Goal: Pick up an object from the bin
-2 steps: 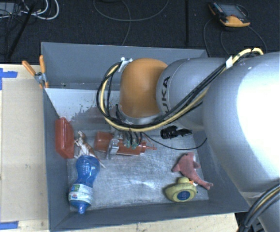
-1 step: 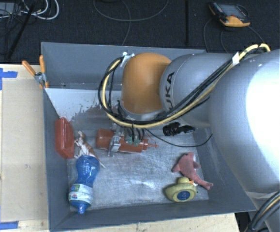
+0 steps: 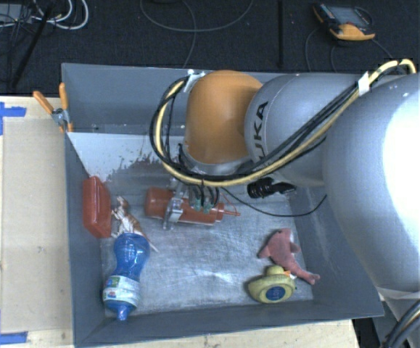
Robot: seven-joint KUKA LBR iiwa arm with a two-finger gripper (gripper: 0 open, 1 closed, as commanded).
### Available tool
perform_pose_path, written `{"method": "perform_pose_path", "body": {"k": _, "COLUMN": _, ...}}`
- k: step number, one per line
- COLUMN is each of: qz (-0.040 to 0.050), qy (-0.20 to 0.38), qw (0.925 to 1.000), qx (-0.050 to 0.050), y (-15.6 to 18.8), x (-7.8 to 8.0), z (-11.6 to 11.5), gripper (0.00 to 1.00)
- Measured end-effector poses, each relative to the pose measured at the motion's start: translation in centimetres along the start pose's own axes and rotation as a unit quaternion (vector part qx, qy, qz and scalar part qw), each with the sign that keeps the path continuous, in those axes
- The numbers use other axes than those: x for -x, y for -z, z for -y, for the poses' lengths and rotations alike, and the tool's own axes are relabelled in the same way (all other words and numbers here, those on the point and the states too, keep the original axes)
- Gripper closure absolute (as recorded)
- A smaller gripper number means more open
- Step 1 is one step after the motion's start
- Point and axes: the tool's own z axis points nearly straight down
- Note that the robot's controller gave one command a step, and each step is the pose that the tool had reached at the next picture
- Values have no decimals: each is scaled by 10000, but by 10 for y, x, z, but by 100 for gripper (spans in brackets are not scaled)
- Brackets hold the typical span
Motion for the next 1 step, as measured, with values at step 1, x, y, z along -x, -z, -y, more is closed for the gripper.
{"method": "perform_pose_path", "body": {"k": 1, "qz": 16, "qy": -1, "qw": 10000, "qx": 8, "y": 9, "x": 1, "z": 0, "gripper": 100}}
